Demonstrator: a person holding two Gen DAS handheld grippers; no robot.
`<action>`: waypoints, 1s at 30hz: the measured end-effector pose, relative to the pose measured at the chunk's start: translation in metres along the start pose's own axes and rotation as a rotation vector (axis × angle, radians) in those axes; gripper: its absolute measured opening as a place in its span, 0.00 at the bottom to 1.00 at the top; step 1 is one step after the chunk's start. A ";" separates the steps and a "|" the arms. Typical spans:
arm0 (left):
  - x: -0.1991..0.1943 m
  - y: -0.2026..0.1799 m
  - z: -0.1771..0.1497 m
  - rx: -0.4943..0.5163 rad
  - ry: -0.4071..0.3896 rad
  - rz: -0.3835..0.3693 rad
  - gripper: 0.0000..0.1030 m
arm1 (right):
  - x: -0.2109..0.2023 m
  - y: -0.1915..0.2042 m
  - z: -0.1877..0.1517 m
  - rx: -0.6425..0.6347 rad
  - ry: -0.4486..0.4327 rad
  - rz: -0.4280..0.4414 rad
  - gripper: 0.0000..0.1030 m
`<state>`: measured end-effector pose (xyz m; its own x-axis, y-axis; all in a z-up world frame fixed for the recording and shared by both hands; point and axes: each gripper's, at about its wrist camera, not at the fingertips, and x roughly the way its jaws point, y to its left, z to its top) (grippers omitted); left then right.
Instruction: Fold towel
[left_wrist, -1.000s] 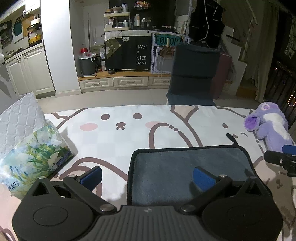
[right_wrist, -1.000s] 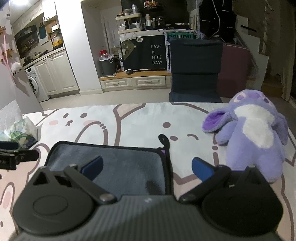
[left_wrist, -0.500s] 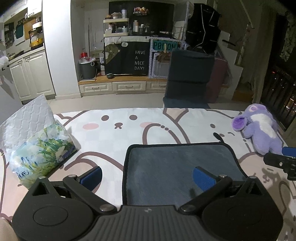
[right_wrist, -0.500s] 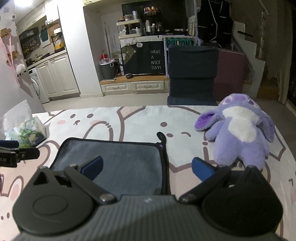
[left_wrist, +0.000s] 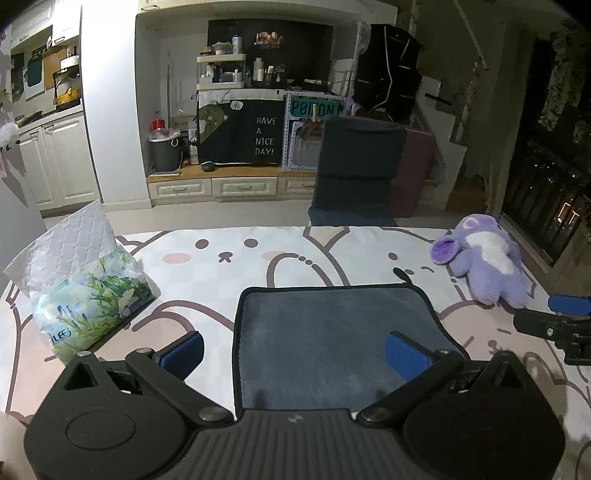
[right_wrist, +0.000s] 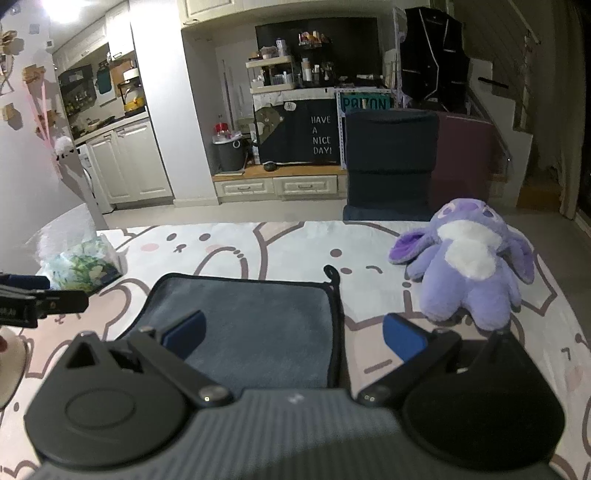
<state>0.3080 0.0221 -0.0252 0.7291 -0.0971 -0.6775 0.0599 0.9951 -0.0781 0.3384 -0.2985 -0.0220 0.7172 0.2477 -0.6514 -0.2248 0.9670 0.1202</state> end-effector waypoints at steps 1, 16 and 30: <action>-0.003 -0.001 -0.002 0.000 -0.002 -0.002 1.00 | -0.003 0.000 -0.001 0.000 -0.002 0.003 1.00; -0.057 -0.015 -0.021 0.020 -0.056 -0.021 1.00 | -0.053 0.010 -0.016 -0.014 -0.054 0.028 1.00; -0.099 -0.022 -0.034 0.031 -0.113 -0.023 1.00 | -0.087 0.019 -0.031 -0.020 -0.107 0.050 1.00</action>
<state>0.2118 0.0087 0.0189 0.7994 -0.1193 -0.5888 0.0974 0.9929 -0.0690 0.2512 -0.3033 0.0140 0.7709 0.3015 -0.5611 -0.2742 0.9522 0.1349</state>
